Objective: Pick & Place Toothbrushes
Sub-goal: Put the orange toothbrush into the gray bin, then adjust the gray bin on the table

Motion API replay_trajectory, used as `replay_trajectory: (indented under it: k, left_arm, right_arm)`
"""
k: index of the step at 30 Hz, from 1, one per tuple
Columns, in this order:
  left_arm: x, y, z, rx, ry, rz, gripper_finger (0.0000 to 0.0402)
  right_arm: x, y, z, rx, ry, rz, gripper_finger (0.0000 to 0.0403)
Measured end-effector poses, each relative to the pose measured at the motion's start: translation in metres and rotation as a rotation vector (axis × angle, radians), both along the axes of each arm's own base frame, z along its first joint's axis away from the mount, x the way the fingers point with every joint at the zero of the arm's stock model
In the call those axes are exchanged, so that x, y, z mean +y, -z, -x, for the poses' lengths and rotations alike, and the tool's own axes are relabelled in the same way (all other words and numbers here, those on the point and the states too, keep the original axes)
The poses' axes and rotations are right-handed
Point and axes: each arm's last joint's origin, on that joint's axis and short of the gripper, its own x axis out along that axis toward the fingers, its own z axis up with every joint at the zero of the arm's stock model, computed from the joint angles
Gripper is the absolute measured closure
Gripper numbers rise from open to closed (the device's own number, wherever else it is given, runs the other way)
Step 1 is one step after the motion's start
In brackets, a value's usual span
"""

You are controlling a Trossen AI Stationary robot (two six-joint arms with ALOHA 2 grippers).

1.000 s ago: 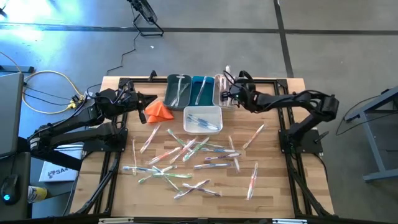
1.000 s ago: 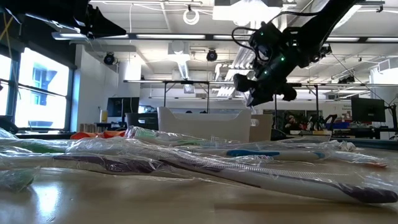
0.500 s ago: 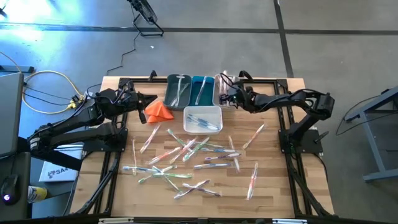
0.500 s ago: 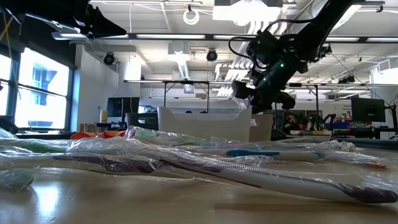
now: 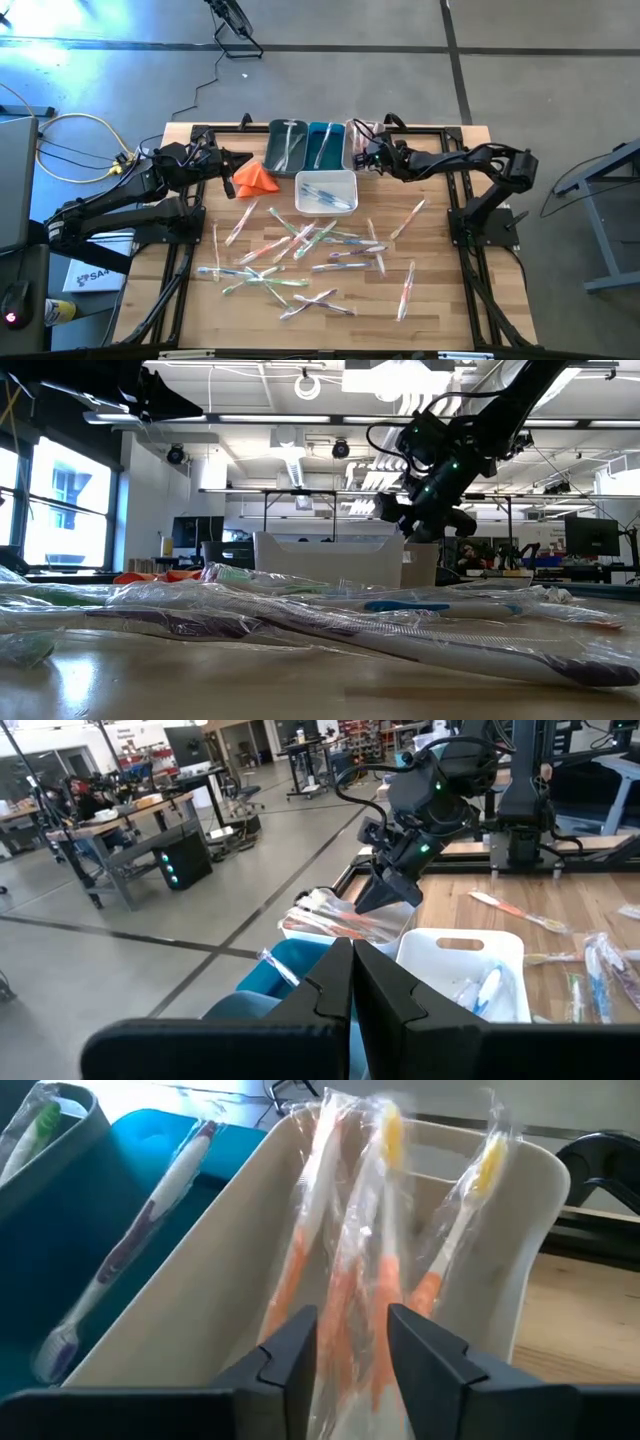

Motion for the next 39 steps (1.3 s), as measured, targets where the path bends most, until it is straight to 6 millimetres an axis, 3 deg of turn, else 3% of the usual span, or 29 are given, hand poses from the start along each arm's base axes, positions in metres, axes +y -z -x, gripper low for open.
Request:
replay_trajectory:
  k: [7,17,24,29,39]
  left_arm:
    - [0.0,0.0,0.0,0.001,0.0,-0.001,0.0394]
    - [0.0,0.0,0.0,0.001,0.0,-0.001,0.0394]
    - [0.0,0.0,0.0,0.002,0.0,0.0,0.0394]
    - [0.0,0.0,0.0,0.0,0.0,-0.001,0.0394]
    - [0.0,0.0,0.0,0.001,0.0,-0.001,0.0394]
  right_arm:
    - [0.003,-0.02,0.004,-0.049,-0.045,0.021,0.0281]
    - [0.016,-0.053,0.01,-0.181,-0.259,-0.026,0.0321]
    - [0.04,-0.05,0.019,-0.121,-0.444,-0.254,0.0388]
    - [0.058,-0.041,0.027,-0.014,-0.421,-0.396,0.0399]
    - [0.07,-0.027,0.024,0.098,-0.28,-0.349,0.04]
